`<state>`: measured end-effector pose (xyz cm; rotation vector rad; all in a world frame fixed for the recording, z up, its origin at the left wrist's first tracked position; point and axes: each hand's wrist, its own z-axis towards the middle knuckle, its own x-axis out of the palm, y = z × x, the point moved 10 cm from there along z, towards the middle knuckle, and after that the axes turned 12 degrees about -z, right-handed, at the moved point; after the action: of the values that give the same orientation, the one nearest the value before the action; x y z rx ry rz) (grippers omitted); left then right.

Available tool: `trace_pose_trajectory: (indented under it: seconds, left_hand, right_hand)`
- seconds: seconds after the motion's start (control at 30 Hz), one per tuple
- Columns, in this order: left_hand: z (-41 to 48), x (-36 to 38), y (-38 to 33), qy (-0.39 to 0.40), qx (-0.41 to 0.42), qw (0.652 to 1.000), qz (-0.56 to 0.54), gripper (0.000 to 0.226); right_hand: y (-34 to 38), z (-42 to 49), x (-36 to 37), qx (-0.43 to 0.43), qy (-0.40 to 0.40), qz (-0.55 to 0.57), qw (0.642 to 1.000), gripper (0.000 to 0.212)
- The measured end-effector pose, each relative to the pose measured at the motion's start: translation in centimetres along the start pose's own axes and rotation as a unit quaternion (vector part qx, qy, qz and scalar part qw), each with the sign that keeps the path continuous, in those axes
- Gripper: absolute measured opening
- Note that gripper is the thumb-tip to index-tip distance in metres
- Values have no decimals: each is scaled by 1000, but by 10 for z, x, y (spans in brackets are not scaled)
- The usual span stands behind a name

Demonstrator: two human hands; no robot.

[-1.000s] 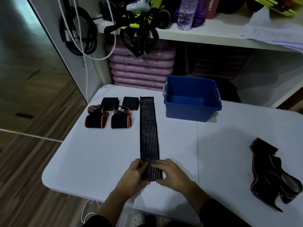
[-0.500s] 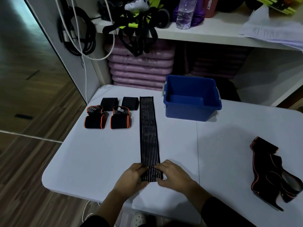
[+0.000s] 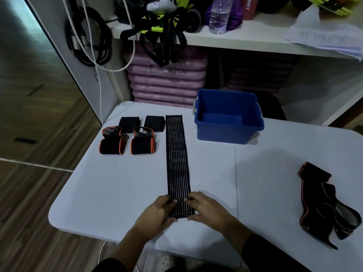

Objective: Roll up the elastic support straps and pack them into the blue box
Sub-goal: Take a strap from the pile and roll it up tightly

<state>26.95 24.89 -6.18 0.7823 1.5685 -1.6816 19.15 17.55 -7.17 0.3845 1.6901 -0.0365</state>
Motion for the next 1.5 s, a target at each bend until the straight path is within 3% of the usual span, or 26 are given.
trace_pose_trajectory:
  seconds: [0.17,0.27,0.47,0.7,0.77,0.87,1.0,1.07,1.23,1.33,1.5]
  left_hand:
    - [1,4,5,16,-22,1000,1,67]
    - [4,1,10,11,-46,999,-20,59]
    - [18,-22,22,-36,-166,977,-131,31]
    - [27,-29,38,-118,-258,948,-145,38]
    - [28,-31,40,-130,-252,952,-118,35]
    - [33,-30,30,-109,-177,974,-89,28]
    - [29,-25,29,-61,-140,983,-107,58]
    - [31,-23,30,-38,-134,985,-99,61]
    - [36,-21,25,-17,-105,993,-51,48]
    - [38,-26,21,-11,-100,993,-68,47]
    - [40,-29,44,-50,-224,953,-198,42]
  right_hand:
    - [5,-1,-3,-11,-47,-26,999,50]
    - [3,0,-9,5,-64,-6,998,43]
    - [-24,7,-20,144,-61,145,977,31]
    - [-42,22,-15,250,-114,187,943,35]
    - [-44,22,-19,244,-142,191,940,41]
    - [-38,23,-22,169,-146,192,956,29]
    - [-37,22,-15,120,-87,207,967,47]
    - [-36,23,-17,99,-85,180,975,46]
    - [-30,24,-23,61,-95,132,985,35]
    - [-33,25,-23,88,-68,144,983,33]
    - [-48,31,-19,181,-67,261,946,20]
